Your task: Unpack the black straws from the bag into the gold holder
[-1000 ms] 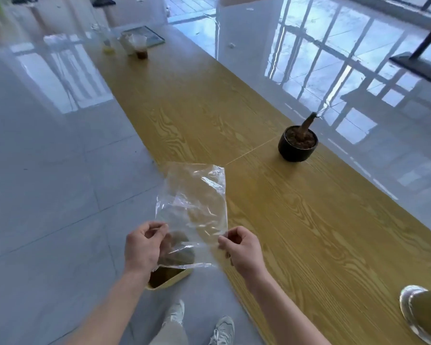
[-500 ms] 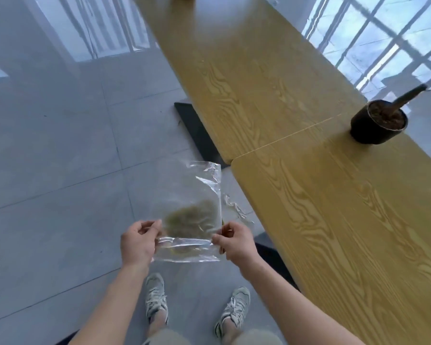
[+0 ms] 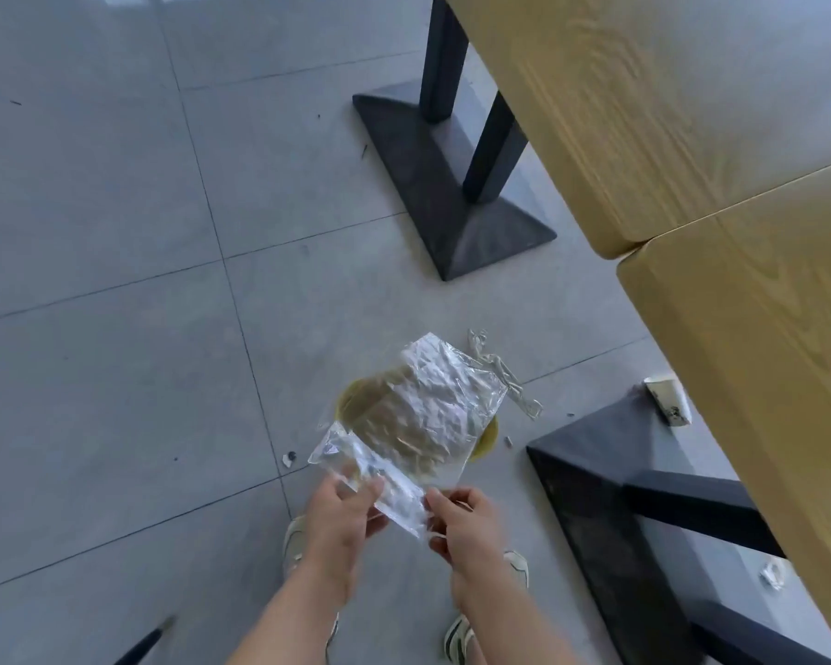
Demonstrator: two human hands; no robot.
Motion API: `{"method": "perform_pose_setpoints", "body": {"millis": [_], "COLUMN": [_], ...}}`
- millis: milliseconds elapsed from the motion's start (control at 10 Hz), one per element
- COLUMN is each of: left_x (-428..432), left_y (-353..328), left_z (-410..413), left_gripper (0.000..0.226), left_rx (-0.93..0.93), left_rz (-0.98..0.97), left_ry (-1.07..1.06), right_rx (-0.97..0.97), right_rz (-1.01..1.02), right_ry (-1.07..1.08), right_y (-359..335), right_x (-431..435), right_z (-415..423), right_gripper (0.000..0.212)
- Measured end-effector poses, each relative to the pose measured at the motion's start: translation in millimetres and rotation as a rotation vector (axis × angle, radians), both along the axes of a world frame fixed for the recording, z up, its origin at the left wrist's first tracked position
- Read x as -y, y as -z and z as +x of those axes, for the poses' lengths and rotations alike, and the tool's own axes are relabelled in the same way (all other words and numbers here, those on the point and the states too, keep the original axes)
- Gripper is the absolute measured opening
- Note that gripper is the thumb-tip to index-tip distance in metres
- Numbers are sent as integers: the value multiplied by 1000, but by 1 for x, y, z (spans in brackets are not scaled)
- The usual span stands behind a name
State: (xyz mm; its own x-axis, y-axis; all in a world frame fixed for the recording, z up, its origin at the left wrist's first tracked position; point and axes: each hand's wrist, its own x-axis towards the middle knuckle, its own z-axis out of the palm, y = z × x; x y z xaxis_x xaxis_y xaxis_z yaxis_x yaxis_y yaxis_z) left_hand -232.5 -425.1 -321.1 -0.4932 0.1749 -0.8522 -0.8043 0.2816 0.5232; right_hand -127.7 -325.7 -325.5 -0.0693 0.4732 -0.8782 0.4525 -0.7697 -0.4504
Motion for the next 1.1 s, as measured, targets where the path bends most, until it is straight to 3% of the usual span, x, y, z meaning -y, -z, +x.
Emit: {"method": "perform_pose_setpoints", "body": {"millis": [100, 200, 300, 400, 500, 600, 700, 800, 900, 1100], "left_x": [-19, -34, -47, -60, -69, -70, -65, -63, -63, -62], "left_y": [46, 85, 120, 145, 164, 168, 169, 177, 185, 165], "left_z": [-7, -22, -37, -51, -53, -42, -34, -30, -31, -47], "left_gripper": [21, 20, 21, 23, 60, 85, 78, 50, 54, 72], "left_rx": [-134, -169, -196, -295, -511, -739, -1034, -1144, -1019, -975], "left_rz": [-181, -289, -365, -437, -584, -650, -739, -696, -718, -805], "left_ry": [105, 342, 530, 697, 847, 927, 1145, 1415, 1649, 1696], "right_rx": [29, 213, 244, 171, 257, 323, 396, 359, 308, 317], "right_rz": [-5, 239, 633, 829, 833, 668, 536, 436, 480, 548], "right_ry": [-5, -250, -630, -1060, -1317, -1392, -1513, -1521, -1456, -1337], "right_y": [38, 66, 90, 120, 151, 177, 197, 212, 214, 186], "right_x": [-5, -22, -43, -61, -72, -77, -77, -80, -83, -91], "right_z": [-8, -4, 0, -15, -37, -50, -56, -61, -63, -61], "right_gripper": [17, 22, 21, 39, 48, 54, 47, 37, 34, 43]}}
